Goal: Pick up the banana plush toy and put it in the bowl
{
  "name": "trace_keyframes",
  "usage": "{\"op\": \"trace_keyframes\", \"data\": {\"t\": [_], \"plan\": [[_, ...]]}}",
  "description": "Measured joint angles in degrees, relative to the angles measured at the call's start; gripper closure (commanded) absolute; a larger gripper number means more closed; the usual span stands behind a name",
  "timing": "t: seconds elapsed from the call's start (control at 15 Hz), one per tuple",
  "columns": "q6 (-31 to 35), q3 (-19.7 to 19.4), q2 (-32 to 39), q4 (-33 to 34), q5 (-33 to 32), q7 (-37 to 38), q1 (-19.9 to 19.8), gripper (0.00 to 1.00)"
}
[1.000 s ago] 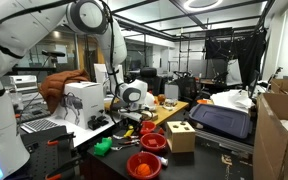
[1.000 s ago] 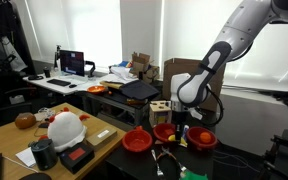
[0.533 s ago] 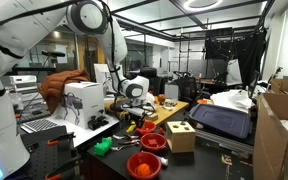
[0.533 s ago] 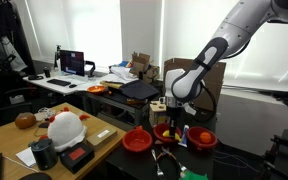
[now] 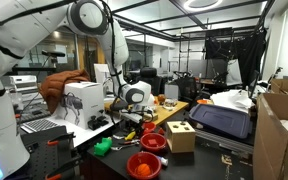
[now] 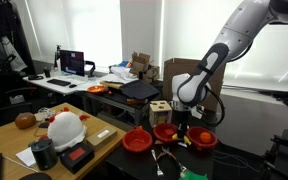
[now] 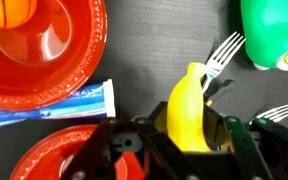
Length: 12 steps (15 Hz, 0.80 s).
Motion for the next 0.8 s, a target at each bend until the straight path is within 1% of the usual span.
{"op": "trace_keyframes", "data": {"t": [0.33,0.6,0.8], "plan": [[3.2,-0.5,-0.7,-4.8,4.7,1.4,-2.8,0.92],[9.8,-0.5,-2.1,-9.7,9.5,3.4,-6.4,0.92],[15.0,-0.6,-3.9,-13.5,12.0,5.7,-8.5,0.92]]}}
